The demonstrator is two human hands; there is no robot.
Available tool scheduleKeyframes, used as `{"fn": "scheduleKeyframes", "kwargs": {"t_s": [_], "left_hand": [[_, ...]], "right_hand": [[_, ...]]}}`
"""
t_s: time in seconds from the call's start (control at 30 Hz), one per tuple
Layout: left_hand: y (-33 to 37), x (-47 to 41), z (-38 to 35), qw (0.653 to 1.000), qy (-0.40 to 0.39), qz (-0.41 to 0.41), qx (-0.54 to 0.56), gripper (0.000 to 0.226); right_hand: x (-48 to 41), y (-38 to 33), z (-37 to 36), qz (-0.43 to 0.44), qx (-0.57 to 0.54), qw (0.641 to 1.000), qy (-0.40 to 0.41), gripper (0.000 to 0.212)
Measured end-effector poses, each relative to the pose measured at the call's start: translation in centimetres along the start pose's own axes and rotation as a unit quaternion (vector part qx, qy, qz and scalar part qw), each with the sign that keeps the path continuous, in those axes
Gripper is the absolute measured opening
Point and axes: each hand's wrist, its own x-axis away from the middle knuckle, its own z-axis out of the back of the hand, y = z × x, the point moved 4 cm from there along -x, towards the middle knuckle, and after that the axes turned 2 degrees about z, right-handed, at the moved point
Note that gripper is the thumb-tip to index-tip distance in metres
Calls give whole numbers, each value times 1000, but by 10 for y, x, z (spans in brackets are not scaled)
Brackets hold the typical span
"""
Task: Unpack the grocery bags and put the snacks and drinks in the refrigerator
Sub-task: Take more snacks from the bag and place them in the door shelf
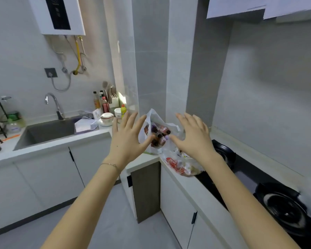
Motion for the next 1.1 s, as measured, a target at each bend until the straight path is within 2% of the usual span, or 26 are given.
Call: {"fn": "scheduleKeyframes", "kwargs": {"t_s": [0.37, 0.57, 0.77, 0.87, 1.0, 1.03, 1.1], "left_hand": [[7, -95, -190, 986, -127, -86, 66, 80], [27, -132, -272, 974, -176, -117, 87, 84], [40, -164, -350, 959, -234, -127, 98, 87], [50, -175, -386, 954, -234, -147, 112, 74], [64, -176, -429, 947, -211, -165, 178, 36], [68, -174, -439, 945, -215, -172, 178, 31], [73, -171, -460, 937, -253, -179, 164, 36]], "right_hand": [[-49, 141, -113, -174, 46, 981, -72, 76], [-75, 195, -156, -225, 18, 970, -93, 73], [-111, 248, -192, -224, 3, 969, -104, 65], [-126, 277, -216, -218, -3, 969, -112, 62], [-140, 305, -248, -215, -5, 966, -146, 60], [-143, 310, -256, -213, -3, 965, -152, 59], [-149, 321, -270, -212, 4, 964, -159, 56]]}}
